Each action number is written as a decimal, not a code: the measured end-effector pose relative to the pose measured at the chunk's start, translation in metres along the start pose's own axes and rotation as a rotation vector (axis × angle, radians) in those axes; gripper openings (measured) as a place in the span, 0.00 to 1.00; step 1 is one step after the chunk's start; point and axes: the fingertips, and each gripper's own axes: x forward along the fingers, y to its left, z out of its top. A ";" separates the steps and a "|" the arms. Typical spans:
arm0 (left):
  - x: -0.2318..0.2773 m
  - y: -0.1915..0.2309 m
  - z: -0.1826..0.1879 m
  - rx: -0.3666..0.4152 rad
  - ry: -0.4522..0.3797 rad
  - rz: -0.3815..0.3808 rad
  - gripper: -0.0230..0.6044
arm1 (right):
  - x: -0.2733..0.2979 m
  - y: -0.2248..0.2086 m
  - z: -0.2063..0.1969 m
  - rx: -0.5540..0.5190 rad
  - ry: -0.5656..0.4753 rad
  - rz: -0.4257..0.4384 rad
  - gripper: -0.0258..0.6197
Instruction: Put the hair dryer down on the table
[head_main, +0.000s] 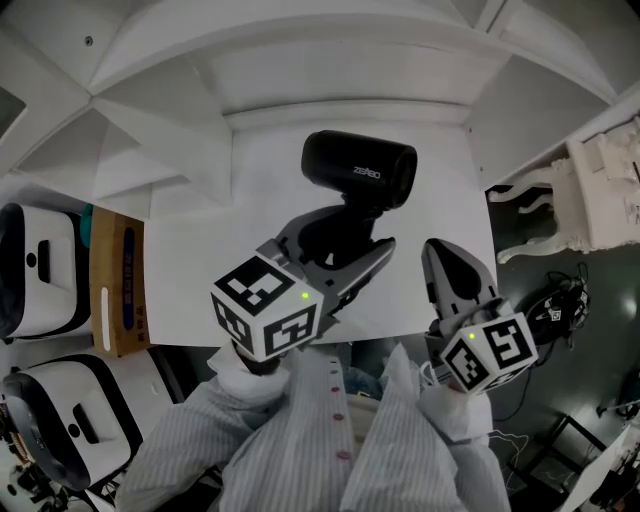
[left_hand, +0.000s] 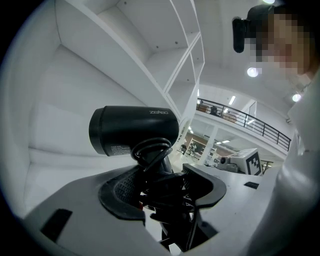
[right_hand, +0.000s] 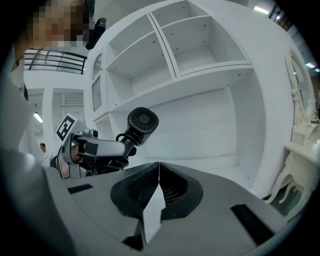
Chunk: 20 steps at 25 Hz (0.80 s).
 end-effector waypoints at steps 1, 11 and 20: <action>0.004 0.000 0.000 -0.002 0.002 -0.001 0.43 | 0.000 -0.004 0.001 0.000 0.002 -0.001 0.06; 0.037 -0.004 0.013 0.005 0.006 0.020 0.43 | 0.000 -0.032 0.011 -0.004 0.019 0.034 0.06; 0.076 0.006 -0.005 -0.016 0.061 0.066 0.43 | -0.002 -0.060 0.006 0.009 0.041 0.055 0.06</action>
